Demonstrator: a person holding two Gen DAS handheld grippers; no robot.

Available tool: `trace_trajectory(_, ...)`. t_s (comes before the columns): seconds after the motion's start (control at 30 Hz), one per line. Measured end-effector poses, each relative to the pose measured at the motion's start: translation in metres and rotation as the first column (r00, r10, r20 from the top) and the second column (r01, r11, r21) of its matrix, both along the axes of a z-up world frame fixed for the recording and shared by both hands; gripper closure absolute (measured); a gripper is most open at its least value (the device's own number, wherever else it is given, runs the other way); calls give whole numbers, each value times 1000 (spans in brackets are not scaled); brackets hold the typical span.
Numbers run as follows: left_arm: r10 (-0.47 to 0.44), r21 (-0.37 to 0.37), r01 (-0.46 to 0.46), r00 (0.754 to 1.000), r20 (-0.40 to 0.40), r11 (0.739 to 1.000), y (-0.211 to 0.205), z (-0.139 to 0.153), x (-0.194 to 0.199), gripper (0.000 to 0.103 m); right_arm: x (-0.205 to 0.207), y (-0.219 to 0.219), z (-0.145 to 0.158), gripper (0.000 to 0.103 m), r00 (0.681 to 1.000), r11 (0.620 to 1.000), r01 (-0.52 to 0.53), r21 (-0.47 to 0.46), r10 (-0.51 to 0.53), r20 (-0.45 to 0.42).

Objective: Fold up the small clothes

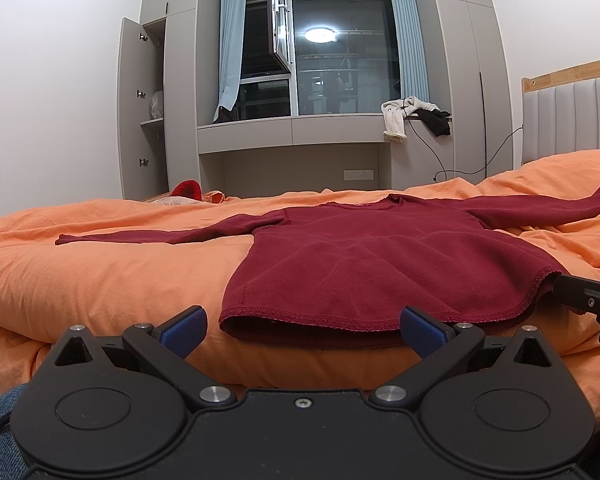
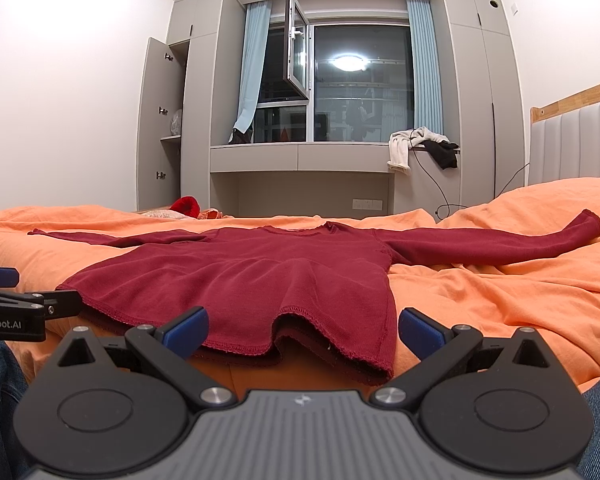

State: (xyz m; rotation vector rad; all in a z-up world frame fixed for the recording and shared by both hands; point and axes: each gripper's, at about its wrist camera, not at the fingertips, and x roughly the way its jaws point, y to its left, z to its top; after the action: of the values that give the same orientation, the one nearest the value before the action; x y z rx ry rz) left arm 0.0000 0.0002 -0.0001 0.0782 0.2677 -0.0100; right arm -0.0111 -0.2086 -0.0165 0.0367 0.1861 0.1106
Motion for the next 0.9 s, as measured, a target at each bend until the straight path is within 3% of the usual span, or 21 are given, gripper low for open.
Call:
trace_trajectory(0.4, 1, 1, -1, 1000, -2, 1000, 0, 0, 0, 0, 0, -1, -1, 0, 1000, 1000, 0, 3, 0, -5)
trace_trajectory(0.57, 4, -14, -5, 999, -38, 1000, 8, 0, 5, 0, 5, -9, 7, 0, 998, 998, -10, 59, 14, -65)
trace_trajectory(0.7, 17, -75, -24, 995, -97, 997, 14, 15, 30, 1, 24, -26, 24, 0, 987, 990, 8, 137, 15, -162)
trace_trajectory(0.8, 44, -82, -50, 997, -71, 995, 14, 35, 49, 1, 40, -37, 39, 0, 976, 990, 77, 121, -50, -212)
trace_trajectory(0.9, 83, -72, -86, 996, -44, 994, 10, 54, 74, 0, 55, -48, 52, 0, 972, 988, 126, 94, -105, -209)
